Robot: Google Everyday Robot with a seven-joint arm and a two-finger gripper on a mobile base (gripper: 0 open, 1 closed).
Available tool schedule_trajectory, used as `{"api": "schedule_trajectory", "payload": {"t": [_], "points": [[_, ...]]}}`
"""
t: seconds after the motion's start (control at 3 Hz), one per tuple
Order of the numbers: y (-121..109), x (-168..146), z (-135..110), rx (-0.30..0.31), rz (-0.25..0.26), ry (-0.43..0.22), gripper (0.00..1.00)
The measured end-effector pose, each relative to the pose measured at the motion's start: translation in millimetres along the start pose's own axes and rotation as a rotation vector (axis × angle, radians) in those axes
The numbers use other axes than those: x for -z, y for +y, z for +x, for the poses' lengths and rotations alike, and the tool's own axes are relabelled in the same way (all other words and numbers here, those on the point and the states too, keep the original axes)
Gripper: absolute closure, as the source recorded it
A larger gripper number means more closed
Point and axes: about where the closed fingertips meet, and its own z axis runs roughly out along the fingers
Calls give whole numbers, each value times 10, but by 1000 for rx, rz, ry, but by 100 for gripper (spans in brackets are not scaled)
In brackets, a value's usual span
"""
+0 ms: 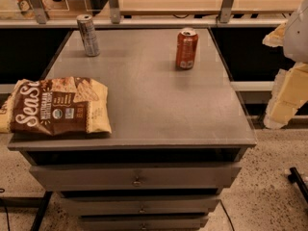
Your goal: Knock redbull can over
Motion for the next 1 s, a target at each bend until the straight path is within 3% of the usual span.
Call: {"api": "schedule_trajectory", "payload": {"t": [0.33,0.67,1.0], "points": [[0,0,0,0,0,0,0],[-230,-25,-177,2,4,-36,0],[-739,-103,-667,25,11,-89,0]]}}
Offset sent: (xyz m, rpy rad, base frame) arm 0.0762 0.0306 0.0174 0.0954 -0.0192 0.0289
